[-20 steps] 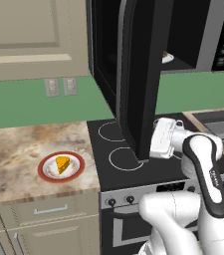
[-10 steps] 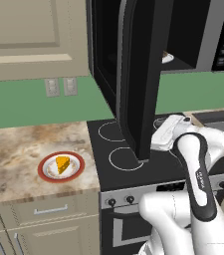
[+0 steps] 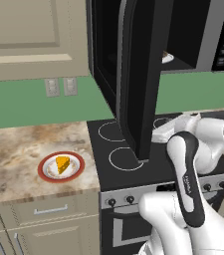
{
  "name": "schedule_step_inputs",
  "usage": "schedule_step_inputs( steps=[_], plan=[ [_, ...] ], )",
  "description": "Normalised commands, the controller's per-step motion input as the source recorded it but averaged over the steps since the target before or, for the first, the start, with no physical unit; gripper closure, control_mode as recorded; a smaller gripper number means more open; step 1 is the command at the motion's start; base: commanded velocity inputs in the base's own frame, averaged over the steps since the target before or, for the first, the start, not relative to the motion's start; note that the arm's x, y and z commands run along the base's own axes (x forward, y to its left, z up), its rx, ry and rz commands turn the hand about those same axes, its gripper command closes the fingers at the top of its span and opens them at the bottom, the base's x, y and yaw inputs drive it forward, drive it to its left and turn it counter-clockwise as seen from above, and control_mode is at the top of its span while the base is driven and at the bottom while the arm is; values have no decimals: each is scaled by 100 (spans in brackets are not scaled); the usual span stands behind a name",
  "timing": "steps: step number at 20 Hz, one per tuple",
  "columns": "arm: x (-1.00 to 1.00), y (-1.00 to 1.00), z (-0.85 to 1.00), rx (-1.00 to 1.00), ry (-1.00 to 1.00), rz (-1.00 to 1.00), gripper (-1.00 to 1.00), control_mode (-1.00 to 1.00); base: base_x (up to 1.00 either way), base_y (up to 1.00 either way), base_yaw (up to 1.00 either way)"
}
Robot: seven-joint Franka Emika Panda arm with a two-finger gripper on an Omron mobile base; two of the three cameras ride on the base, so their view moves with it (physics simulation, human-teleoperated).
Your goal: Pick the cheese from the counter and place it in the microwave. Then turn on the microwave.
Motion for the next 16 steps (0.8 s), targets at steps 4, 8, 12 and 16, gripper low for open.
schedule_step_inputs(
  steps=[4, 8, 12, 16],
  plan=[
    [-30, 15, -39, 0, 0, -29, -100, -100, 0, 0, 0],
    [-33, 18, -37, 0, -1, -32, -100, -100, 0, 0, 0],
    [-40, 14, -41, 0, -6, -25, -100, -100, 0, 0, 0],
    [-44, 4, -46, 0, -10, -18, -100, -100, 0, 0, 0]
  ],
)
